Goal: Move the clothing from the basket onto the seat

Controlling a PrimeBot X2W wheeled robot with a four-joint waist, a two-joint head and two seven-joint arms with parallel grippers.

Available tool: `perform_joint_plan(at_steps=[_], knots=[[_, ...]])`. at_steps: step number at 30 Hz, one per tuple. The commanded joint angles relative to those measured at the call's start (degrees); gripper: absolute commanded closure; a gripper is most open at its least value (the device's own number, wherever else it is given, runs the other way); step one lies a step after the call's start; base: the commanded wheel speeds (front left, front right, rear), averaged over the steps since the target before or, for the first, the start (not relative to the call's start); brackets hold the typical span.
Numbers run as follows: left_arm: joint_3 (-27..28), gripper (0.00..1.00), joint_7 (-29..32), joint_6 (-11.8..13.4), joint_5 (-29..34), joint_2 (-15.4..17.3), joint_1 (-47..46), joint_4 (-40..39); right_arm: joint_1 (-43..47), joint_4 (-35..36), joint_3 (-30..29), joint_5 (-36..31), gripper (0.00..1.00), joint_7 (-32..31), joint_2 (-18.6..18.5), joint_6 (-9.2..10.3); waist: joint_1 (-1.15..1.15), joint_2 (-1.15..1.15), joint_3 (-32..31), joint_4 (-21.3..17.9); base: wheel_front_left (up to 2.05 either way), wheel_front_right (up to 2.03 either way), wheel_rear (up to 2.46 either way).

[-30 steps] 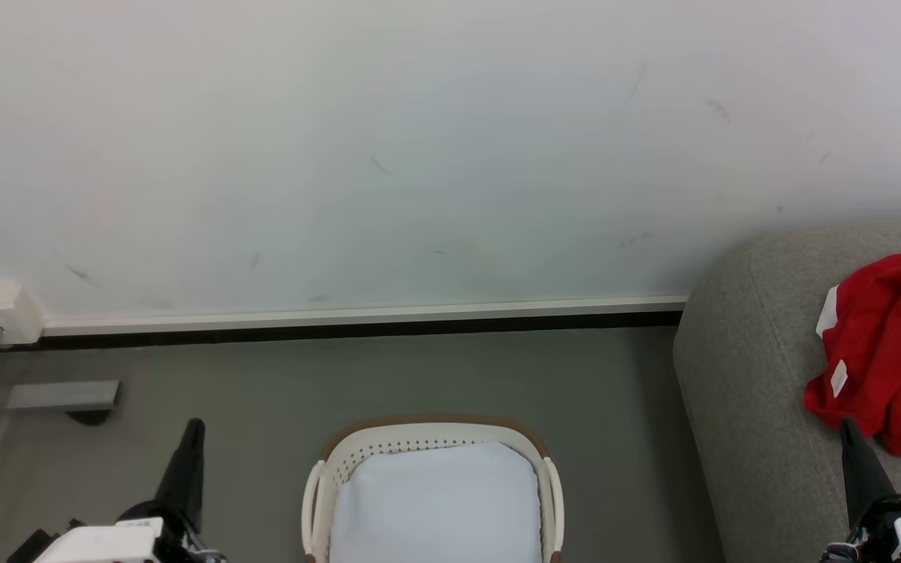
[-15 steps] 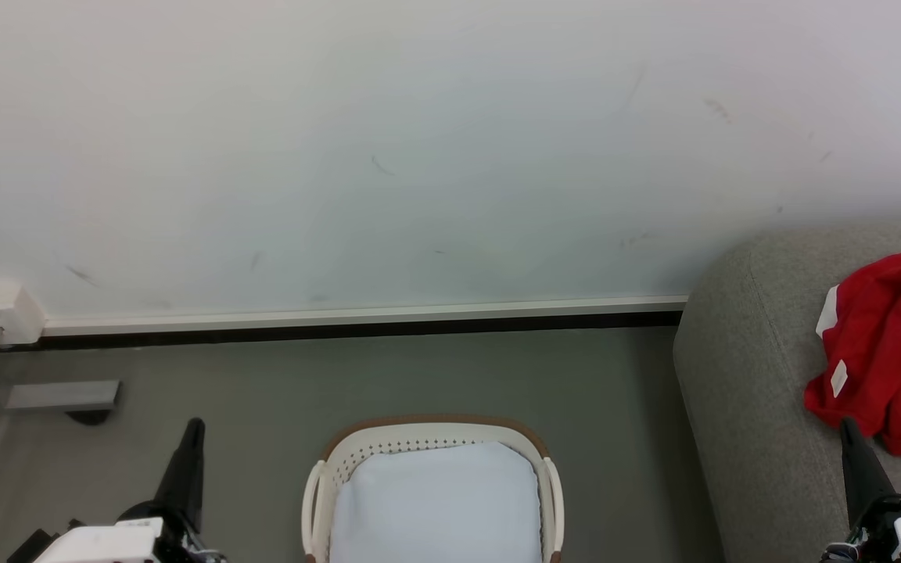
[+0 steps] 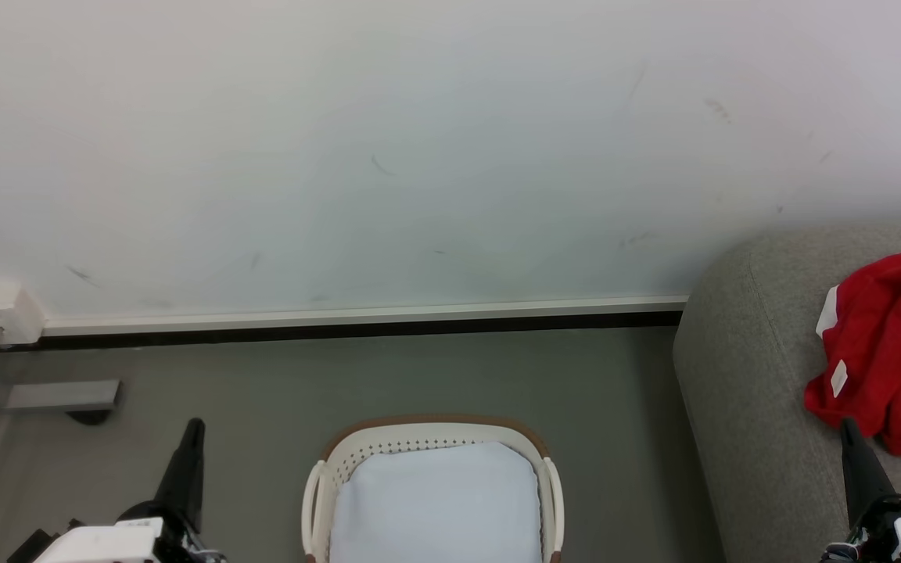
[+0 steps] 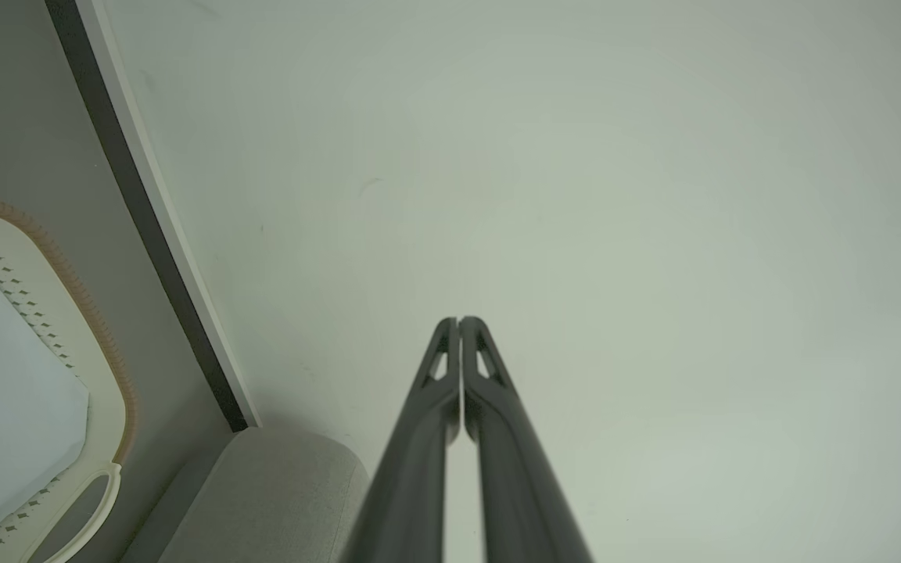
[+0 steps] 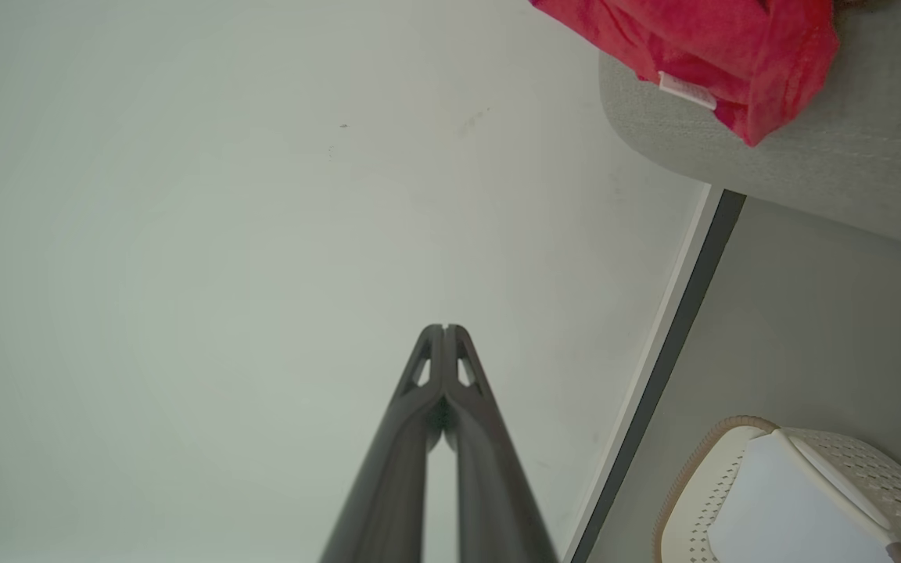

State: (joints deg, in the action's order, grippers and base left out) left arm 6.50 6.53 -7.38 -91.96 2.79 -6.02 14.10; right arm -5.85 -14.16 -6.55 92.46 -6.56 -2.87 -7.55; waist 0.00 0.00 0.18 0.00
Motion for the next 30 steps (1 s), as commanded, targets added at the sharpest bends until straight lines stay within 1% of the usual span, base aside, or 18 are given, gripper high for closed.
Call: perform_joint_plan(at_steps=[1, 30], knots=[[0.0, 1.0, 0.2, -0.2, -0.8, 0.1, -0.4, -0.2, -0.6, 0.3, -0.2, -0.2, 1.0, -0.2, 0.0, 0.12, 0.0, 0.0, 0.0, 0.0, 0.0, 0.0, 0.0], [0.0, 1.0, 0.2, -0.2, -0.8, 0.1, -0.4, -0.2, -0.7, 0.3, -0.2, -0.2, 1.0, -0.2, 0.0, 0.12, 0.0, 0.0, 0.0, 0.0, 0.0, 0.0, 0.0]])
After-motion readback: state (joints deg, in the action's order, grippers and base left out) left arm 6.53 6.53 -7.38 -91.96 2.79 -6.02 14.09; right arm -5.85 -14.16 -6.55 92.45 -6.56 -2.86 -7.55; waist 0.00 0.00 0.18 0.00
